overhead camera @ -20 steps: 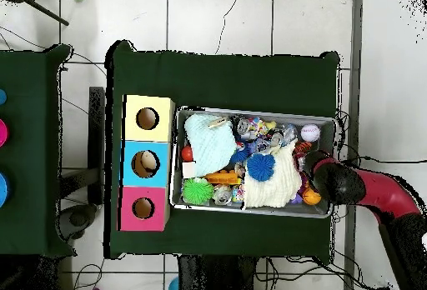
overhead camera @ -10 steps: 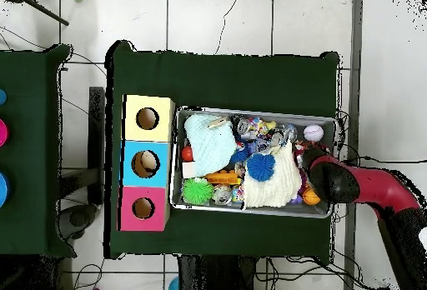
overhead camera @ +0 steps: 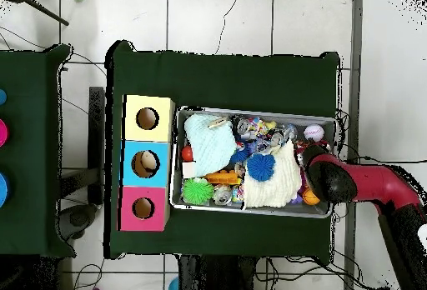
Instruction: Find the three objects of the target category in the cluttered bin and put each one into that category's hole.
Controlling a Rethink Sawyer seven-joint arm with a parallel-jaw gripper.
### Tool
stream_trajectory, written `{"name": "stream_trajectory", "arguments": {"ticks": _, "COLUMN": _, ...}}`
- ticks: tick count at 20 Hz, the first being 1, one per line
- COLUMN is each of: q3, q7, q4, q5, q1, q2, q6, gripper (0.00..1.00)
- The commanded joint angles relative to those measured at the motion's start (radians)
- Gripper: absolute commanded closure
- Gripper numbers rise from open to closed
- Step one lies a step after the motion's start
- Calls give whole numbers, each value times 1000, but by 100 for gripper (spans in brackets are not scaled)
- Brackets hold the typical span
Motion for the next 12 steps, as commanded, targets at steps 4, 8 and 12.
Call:
{"name": "stream_trajectory", "arguments": {"ticks": 4, "q3": -48, "q7": -110, "q4": -49, "q5": -91, "q1": 32, "q2": 35, "q6": 9, "gripper": 0}}
{"name": "stream_trajectory", "arguments": {"ticks": 8, "q3": -72, "q7": -93, "q4": -47, "q5": -104, "q1": 30, "q2": 57, "q6": 3, "gripper": 0}}
{"name": "stream_trajectory", "arguments": {"ticks": 12, "q3": -81, "q7": -105, "q4": -56, "q5": -121, "q1": 32, "q2": 60, "q6": 10, "gripper": 0}}
